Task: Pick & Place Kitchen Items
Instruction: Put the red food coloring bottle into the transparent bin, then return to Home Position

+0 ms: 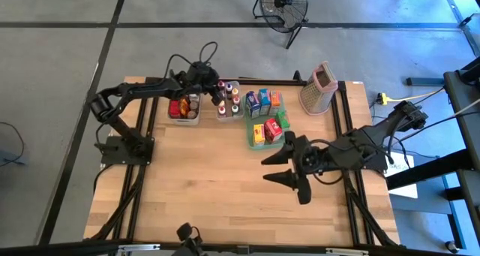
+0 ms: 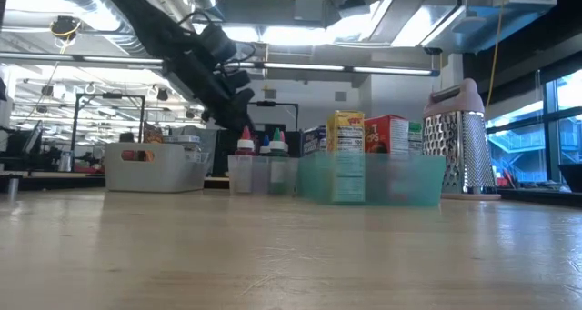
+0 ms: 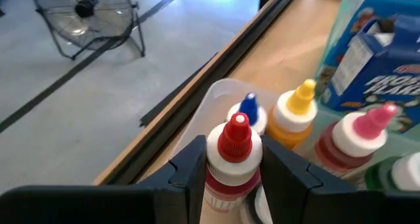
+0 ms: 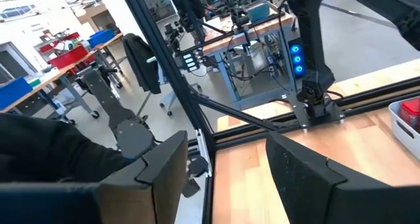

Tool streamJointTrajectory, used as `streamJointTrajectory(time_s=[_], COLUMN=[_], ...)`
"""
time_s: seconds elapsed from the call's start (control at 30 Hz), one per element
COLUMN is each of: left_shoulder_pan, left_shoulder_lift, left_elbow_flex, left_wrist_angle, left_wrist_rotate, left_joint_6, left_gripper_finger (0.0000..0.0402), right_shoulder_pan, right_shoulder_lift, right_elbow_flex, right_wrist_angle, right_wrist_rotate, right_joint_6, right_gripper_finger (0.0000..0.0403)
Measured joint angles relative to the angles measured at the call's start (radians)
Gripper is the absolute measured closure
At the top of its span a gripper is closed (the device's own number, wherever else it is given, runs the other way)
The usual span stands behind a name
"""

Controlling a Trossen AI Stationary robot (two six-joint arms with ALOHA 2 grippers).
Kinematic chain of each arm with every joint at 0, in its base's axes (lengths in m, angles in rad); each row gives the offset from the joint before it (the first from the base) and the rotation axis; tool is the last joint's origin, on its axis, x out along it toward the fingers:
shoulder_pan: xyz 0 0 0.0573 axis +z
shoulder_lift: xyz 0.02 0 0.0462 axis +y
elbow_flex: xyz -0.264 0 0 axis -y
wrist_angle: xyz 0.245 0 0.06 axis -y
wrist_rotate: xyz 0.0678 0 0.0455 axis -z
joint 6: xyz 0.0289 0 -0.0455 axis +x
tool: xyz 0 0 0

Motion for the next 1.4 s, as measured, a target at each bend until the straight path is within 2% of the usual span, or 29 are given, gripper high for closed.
streamJointTrajectory(time_s=[0.2,0.5,0.9,1.4], left_shoulder_pan=[0.0,0.0,0.0,0.0], left_shoulder_lift=[0.044,0.084,0.084,0.083], left_elbow_flex=[0.0,0.0,0.0,0.001], left_wrist_angle=[0.063,0.061,0.059,0.04], left_wrist_rotate=[0.026,0.026,0.068,0.055], left_joint_6=[-0.009,0.006,0.004,-0.004], left_gripper_finger=[0.0287,0.0284,0.027,0.0249], right_shoulder_pan=[0.0,0.0,-0.006,-0.006], right_shoulder_lift=[0.0,0.0,0.0,0.016], right_elbow_flex=[0.0,0.0,0.0,0.0], right_wrist_angle=[0.017,0.017,0.02,0.049], right_wrist_rotate=[-0.003,-0.003,0.008,0.005], right_joint_6=[0.003,0.026,0.026,0.03], right_gripper_finger=[0.0192,0.0192,0.0192,0.0192])
